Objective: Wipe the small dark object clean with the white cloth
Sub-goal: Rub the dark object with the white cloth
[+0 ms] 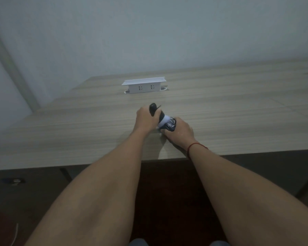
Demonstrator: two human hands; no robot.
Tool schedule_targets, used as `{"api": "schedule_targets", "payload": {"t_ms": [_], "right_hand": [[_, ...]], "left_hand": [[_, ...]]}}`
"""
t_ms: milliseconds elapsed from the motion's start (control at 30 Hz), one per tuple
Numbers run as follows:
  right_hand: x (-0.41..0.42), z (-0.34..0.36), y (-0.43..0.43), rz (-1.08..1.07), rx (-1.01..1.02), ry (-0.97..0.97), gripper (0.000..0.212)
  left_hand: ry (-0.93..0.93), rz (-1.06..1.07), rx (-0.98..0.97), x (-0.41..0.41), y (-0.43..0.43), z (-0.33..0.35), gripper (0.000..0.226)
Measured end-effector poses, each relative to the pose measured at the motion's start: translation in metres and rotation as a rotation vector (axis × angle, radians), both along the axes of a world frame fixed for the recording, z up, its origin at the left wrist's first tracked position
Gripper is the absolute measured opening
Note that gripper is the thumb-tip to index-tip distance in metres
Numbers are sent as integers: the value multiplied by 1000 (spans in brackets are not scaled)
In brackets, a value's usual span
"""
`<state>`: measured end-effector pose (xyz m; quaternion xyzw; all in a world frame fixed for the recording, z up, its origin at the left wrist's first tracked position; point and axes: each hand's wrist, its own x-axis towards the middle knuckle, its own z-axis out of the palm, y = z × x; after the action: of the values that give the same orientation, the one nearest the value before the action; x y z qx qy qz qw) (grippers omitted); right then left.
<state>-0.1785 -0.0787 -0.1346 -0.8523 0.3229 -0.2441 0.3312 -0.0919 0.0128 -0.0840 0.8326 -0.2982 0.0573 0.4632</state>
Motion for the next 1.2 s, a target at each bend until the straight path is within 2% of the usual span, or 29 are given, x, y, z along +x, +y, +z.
{"api": "schedule_targets", "payload": {"t_ms": [133,267,367,433,567,767,833,900,967,1033,1100,1200], "right_hand": [[0,-3,4,-13,-14,-37,58],[2,-1,5,-40,-16,-40,51],[0,-1,6,-34,-10,-59,52],[-1,1,7,-33,-10,-69,48],[-1,6,6,-47,27,-52,34],[0,7,10,-93,40,-83,35],[1,8,12,-89,45,-87,34],[0,8,12,-77,59,-91,33],[-3,9,12,-72,59,-90,32],[-3,8,12,-91,65,-101,32],[0,7,11,-122,69,-105,34],[2,8,11,-151,48,-79,35]], "left_hand": [[55,64,83,4,6,-13,35],[51,70,-93,4,1,-10,36],[81,113,-62,-3,0,-16,33],[117,159,-36,0,1,-17,36],[238,247,-104,6,2,-12,38],[429,50,-109,6,5,-30,40],[479,10,-138,7,8,-29,34],[434,61,-174,1,7,-21,29],[396,186,-201,-9,1,-15,34],[402,222,-192,-15,-4,-14,38],[412,130,-152,-11,-2,-18,35],[501,-15,-156,4,8,-24,19]]}}
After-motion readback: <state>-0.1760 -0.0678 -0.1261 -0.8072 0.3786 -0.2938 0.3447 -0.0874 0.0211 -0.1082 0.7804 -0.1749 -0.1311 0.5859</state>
